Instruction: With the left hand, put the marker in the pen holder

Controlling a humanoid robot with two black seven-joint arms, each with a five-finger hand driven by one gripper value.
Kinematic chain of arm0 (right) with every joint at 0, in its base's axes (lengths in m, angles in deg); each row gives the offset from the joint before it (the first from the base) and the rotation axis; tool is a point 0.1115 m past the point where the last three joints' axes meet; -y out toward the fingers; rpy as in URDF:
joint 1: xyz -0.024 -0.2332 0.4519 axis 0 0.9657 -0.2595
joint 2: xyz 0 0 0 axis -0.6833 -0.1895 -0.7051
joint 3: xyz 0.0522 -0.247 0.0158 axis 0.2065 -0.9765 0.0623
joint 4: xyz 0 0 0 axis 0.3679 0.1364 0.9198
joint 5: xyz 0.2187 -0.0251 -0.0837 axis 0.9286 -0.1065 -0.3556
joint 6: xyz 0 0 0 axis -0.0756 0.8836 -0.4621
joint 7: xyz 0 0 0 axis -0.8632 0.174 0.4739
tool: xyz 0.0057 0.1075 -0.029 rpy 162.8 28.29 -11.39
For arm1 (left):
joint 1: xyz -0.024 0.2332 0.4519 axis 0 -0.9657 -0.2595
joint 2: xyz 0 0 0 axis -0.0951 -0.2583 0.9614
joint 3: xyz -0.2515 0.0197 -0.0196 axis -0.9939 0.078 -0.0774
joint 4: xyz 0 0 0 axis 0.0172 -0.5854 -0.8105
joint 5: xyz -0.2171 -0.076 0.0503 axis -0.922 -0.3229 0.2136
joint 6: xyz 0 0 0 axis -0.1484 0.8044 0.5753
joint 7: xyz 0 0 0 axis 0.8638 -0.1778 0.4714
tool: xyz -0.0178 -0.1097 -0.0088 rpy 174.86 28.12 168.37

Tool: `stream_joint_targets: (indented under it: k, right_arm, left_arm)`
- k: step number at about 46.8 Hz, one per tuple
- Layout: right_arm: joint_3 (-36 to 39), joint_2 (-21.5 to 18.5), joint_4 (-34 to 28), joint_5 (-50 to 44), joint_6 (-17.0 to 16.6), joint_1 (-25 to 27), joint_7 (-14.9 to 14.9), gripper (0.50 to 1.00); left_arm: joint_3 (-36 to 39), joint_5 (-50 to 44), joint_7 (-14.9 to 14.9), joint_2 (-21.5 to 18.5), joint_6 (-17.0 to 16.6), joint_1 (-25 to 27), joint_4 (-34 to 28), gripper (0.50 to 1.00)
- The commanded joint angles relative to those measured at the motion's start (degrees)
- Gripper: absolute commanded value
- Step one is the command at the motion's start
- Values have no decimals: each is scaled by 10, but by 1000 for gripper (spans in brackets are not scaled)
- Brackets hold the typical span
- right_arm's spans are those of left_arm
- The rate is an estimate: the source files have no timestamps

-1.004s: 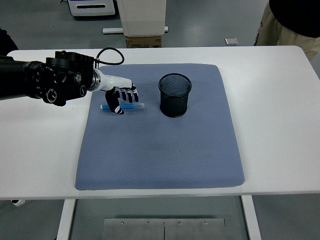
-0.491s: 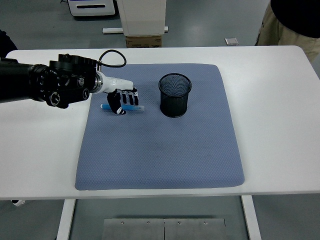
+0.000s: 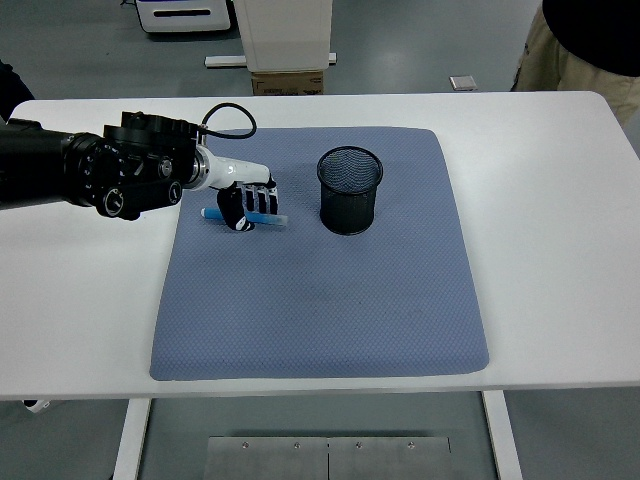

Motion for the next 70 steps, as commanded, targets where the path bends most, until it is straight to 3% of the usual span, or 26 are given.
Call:
stream_joint_targets:
  k: [1, 19, 46, 70]
  right_arm:
    - [0, 0, 0, 0, 0, 0, 0, 1000]
    - [0, 0, 0, 0, 0, 0, 0, 1000]
    - [0, 0, 0, 0, 0, 0, 0, 1000]
    - [0, 0, 0, 0, 0, 0, 0, 1000]
  left_arm:
    - [0, 0, 0, 1, 0, -1, 0, 657]
    - [0, 8, 0, 4, 0, -2, 0, 616]
    - [0, 10, 0, 5, 0, -6, 0, 607]
    - [0, 10, 0, 5, 0, -6, 0, 561]
